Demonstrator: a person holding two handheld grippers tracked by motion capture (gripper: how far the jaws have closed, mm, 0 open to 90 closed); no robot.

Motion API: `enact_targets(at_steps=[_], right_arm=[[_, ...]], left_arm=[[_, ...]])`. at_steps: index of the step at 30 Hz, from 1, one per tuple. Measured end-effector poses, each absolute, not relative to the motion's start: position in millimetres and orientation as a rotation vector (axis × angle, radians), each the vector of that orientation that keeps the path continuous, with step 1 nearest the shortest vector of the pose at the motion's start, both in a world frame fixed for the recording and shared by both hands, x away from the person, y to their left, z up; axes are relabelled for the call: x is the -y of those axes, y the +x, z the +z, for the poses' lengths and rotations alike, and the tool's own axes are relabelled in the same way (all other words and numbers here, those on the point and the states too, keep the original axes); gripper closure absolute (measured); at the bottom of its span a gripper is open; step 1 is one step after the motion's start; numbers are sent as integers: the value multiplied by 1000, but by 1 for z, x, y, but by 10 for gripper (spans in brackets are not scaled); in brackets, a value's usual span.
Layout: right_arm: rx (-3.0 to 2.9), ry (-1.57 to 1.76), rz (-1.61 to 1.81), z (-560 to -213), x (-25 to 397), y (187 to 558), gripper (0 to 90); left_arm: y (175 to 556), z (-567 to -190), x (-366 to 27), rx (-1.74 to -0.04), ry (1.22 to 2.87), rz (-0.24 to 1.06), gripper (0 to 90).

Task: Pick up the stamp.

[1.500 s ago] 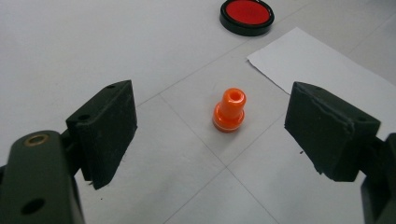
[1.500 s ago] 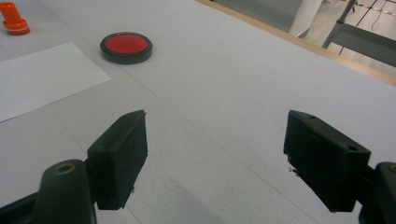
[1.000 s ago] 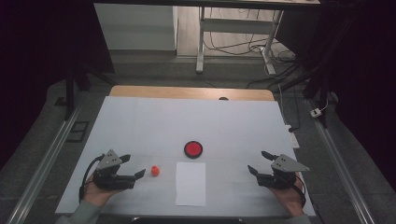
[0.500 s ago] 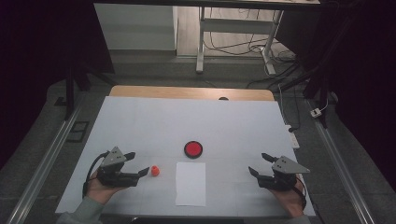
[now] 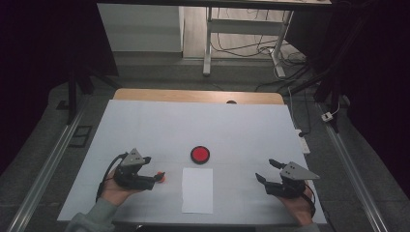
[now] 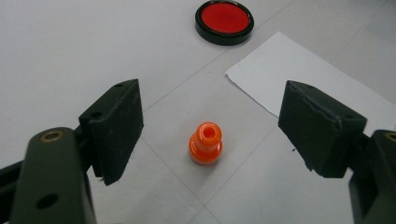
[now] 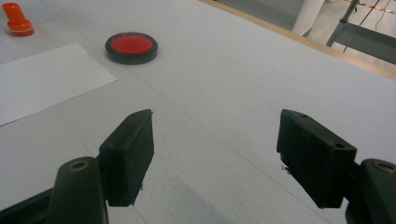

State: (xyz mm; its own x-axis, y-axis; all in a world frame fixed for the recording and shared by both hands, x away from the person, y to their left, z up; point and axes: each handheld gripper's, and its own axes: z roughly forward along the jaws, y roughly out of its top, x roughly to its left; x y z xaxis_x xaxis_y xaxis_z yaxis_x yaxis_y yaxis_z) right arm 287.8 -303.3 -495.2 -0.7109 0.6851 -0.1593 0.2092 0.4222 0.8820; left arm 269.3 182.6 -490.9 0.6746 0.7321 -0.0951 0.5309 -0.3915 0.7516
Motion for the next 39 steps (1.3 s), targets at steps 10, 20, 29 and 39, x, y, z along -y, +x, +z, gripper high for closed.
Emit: enact_targets(at_steps=[10, 20, 29, 39], right_arm=[[-2178, 761, 1244, -497, 303, 287, 270], [-2188, 766, 1227, -499, 302, 288, 273], [-2191, 772, 1225, -501, 304, 289, 274], [-2191, 773, 1225, -502, 304, 289, 274]], left_arm=[[276, -503, -176, -967, 2118, 300, 251], [276, -515, -178, -968, 2140, 302, 337], [277, -523, -175, -961, 2167, 329, 437], [277, -528, -172, -926, 2207, 324, 576]])
